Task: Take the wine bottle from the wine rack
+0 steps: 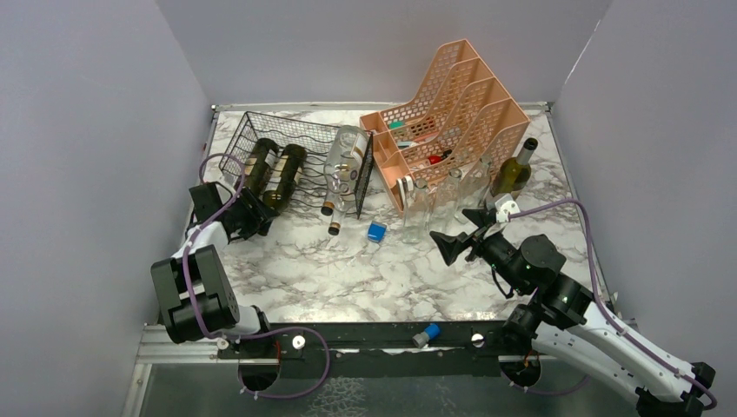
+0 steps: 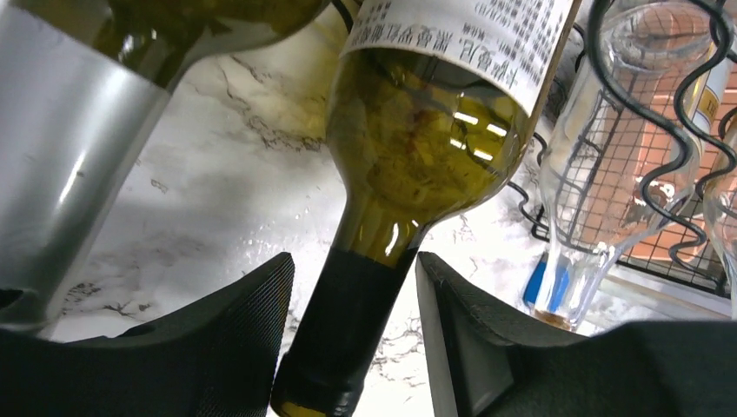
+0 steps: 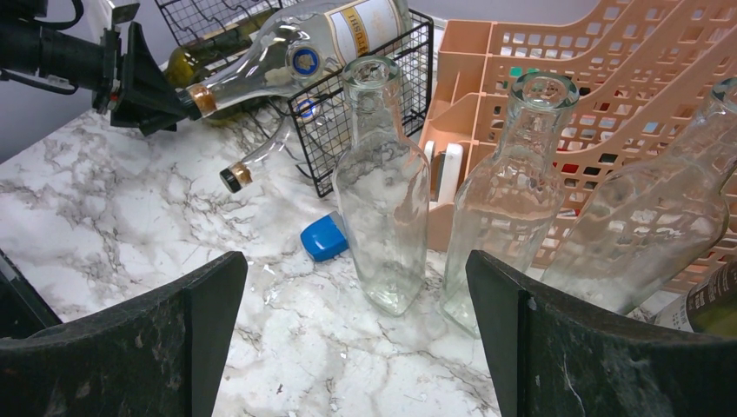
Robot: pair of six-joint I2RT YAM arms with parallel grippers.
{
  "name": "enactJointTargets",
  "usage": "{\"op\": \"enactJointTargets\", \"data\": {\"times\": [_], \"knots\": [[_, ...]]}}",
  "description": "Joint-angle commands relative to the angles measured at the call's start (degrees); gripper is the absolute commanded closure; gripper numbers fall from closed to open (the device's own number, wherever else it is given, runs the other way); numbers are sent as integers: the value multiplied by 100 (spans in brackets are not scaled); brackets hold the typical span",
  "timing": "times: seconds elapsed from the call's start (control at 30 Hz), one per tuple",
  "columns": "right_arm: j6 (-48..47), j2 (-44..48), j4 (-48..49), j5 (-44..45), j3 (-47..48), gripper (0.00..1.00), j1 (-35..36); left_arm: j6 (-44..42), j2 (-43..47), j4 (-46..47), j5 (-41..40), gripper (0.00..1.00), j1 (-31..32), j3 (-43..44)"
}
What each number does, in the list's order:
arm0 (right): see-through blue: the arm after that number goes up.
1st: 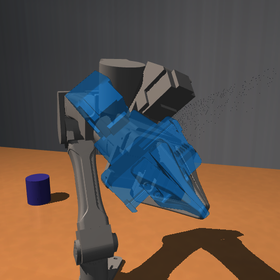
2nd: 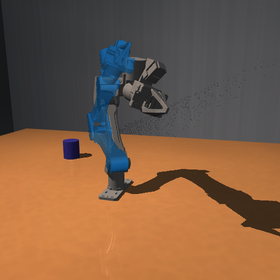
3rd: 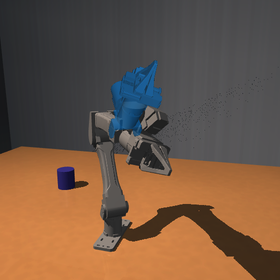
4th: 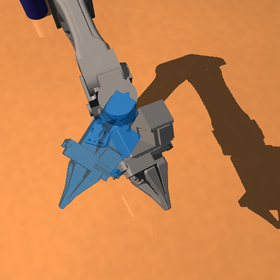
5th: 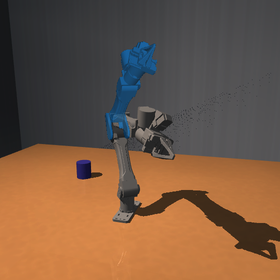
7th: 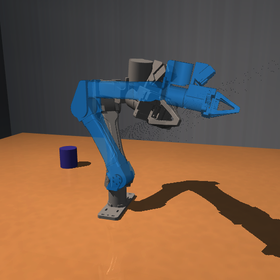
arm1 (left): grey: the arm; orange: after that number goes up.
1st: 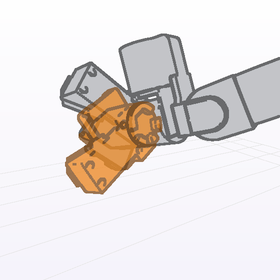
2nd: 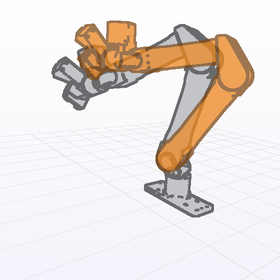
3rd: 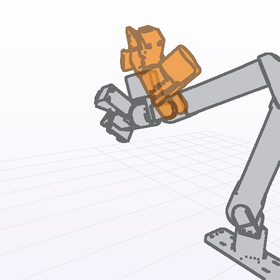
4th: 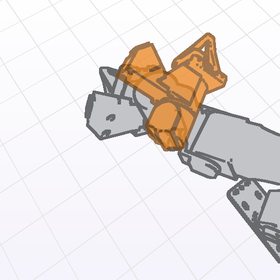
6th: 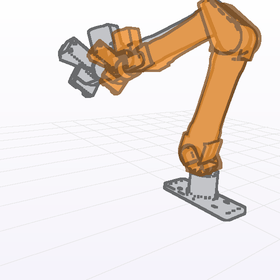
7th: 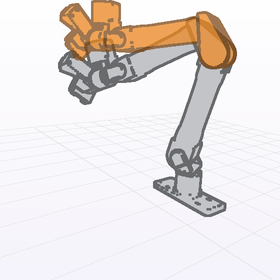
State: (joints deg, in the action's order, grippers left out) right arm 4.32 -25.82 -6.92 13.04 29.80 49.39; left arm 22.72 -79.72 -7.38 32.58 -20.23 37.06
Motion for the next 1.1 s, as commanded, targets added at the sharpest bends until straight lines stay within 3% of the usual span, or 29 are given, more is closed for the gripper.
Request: {"op": "enactJointTargets", "data": {"times": [0.0,0.17,0.43,0.57,0.73,1.07], "knots": [[8,33,129,-73,-45,0,-25,72,146,211,597,43,-129,-211],[8,7,128,-90,-43,0,-25,448,131,385,945,48,-219,-325],[9,18,118,-66,-46,0,-23,557,421,-107,680,58,-346,-322],[-1,15,168,-72,-45,0,-25,665,323,-354,899,69,-375,-261],[-18,-66,200,-93,-33,0,-25,923,590,-332,998,71,-423,-492],[-18,-84,217,-116,-46,0,-25,1169,1296,-1277,221,73,-456,-478]]}}
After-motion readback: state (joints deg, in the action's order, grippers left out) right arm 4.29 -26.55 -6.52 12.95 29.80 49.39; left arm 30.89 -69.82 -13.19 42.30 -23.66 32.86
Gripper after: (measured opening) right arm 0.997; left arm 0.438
